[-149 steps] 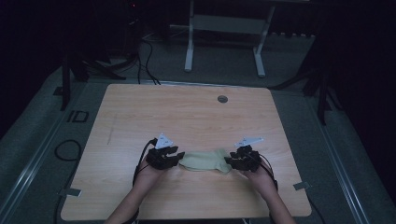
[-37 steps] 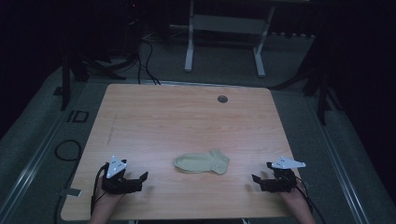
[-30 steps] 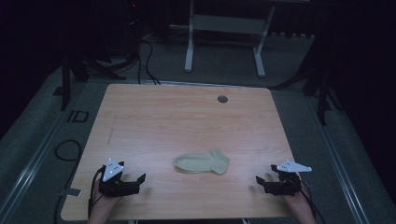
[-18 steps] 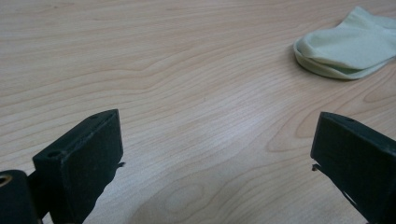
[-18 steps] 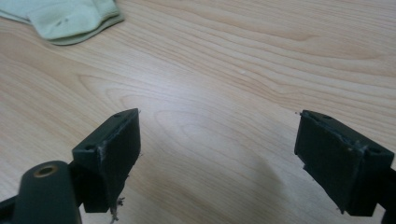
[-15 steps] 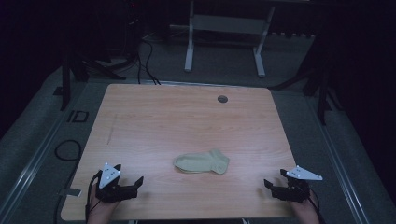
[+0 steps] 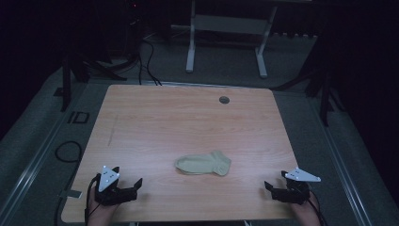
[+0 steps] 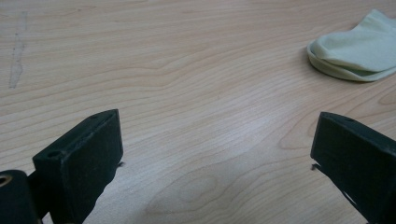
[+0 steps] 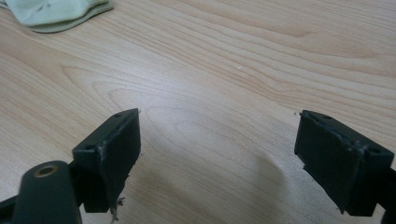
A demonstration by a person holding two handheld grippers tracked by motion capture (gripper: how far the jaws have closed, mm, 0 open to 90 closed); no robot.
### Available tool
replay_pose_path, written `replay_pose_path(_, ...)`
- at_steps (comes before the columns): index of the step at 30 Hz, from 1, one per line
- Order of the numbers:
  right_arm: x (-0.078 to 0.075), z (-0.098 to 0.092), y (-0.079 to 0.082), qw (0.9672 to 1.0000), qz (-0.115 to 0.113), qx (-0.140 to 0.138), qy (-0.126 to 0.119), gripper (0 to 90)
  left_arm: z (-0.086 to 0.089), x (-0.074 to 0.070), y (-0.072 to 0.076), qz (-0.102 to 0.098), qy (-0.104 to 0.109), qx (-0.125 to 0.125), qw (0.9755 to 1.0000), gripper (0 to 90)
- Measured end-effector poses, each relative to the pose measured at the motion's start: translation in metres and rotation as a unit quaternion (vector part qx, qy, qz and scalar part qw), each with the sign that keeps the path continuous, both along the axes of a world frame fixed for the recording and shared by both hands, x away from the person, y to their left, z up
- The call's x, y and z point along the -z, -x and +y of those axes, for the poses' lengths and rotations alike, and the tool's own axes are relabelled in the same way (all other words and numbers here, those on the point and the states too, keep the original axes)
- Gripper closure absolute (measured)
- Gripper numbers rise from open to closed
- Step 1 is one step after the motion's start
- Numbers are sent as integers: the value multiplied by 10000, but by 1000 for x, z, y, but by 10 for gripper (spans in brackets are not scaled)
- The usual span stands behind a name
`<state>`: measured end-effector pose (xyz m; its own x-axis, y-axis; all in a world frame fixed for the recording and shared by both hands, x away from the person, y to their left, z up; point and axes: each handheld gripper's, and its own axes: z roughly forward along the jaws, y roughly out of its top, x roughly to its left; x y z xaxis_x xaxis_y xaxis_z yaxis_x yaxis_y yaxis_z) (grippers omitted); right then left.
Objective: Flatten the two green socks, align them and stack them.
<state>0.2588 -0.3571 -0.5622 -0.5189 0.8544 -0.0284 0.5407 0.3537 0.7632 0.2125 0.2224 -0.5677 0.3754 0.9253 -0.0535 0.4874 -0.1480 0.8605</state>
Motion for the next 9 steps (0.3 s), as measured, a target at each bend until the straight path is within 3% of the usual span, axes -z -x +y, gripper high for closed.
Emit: replay_pose_path(9,0,1,0,10000,7,-7,24,145,1,-1,1,-26,39,-10,10000,24)
